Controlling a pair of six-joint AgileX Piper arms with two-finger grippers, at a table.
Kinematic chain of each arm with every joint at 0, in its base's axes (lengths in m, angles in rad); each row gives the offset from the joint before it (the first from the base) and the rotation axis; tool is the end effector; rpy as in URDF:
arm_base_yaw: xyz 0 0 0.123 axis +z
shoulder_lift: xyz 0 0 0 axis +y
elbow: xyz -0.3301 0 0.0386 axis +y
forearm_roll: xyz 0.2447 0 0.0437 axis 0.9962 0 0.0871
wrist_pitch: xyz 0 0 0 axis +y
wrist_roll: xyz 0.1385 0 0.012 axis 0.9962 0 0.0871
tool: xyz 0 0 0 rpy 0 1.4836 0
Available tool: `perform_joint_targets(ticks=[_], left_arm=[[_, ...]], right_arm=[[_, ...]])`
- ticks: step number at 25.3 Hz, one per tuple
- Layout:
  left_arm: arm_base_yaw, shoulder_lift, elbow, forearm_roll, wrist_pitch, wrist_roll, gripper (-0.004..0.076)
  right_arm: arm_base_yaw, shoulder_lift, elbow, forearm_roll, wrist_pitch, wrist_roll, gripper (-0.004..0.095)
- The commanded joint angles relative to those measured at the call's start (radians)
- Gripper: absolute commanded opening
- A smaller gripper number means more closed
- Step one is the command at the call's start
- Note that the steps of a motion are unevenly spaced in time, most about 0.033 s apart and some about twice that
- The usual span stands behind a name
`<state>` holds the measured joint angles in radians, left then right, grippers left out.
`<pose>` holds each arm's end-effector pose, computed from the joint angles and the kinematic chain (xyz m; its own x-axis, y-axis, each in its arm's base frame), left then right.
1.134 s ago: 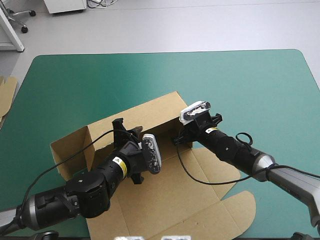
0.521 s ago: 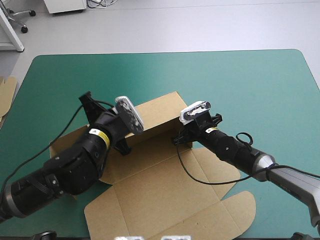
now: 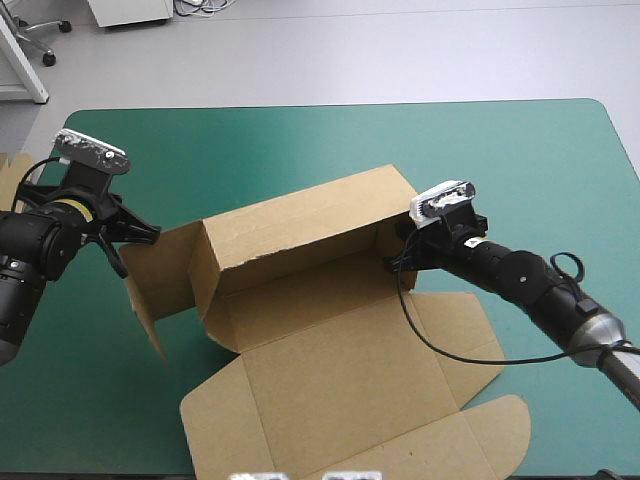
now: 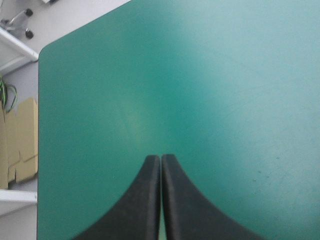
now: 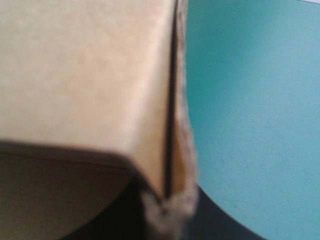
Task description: Fold the box
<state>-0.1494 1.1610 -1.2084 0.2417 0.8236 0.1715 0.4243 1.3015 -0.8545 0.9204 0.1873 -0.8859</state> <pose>0.2539 -0.0135 0.4109 -0.5789 0.4168 -0.7008 0.2147 0.9071 0.3621 0.2751 0.1470 0.3223 -0.4296 -0.1659 -0.8877 -0.5163 0.8516 0.0907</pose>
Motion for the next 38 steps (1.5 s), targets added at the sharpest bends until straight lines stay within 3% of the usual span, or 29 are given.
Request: perform_joint_targets(ticks=[1, 3, 4, 6, 9, 16, 23, 28, 31, 38], left_arm=[[0.067, -0.009, 0.037, -0.033, -0.075, 0.005, -0.0001], [0.082, -0.009, 0.093, -0.054, -0.106, 0.007, -0.0001], [0.082, -0.009, 0.14, -0.063, -0.137, 0.009, -0.0001], [0.082, 0.002, 0.202, -0.08, -0.161, 0.009, -0.0001], [0.082, 0.018, 0.24, -0.149, -0.182, 0.009, -0.0001], [0.187, 0.03, 0.158, -0.284, -0.206, 0.052, 0.0], [0.325, 0.03, 0.086, -0.394, -0.199, 0.109, 0.0], [0.387, 0.041, 0.057, -0.64, -0.128, 0.243, 0.0], [0.419, 0.07, 0.03, -0.647, -0.064, 0.206, 0.0], [0.514, 0.079, -0.035, -0.693, -0.067, 0.165, 0.0]], right_arm=[[-0.076, -0.063, -0.078, -0.148, 0.084, 0.181, -0.001], [-0.104, -0.065, -0.121, -0.358, 0.146, 0.388, -0.001], [-0.106, -0.065, -0.159, -0.503, 0.183, 0.57, -0.001], [-0.106, -0.065, -0.227, -0.615, 0.273, 0.683, -0.001], [-0.106, -0.062, -0.33, -0.643, 0.395, 0.731, -0.001], [-0.106, -0.045, -0.412, -0.723, 0.512, 0.794, -0.0012], [-0.106, -0.032, -0.412, -0.715, 0.533, 0.794, -0.0014], [-0.106, -0.029, -0.412, -0.713, 0.541, 0.794, -0.0014], [-0.106, -0.023, -0.412, -0.711, 0.551, 0.794, -0.0014], [-0.106, -0.023, -0.412, -0.69, 0.561, 0.775, -0.0014]])
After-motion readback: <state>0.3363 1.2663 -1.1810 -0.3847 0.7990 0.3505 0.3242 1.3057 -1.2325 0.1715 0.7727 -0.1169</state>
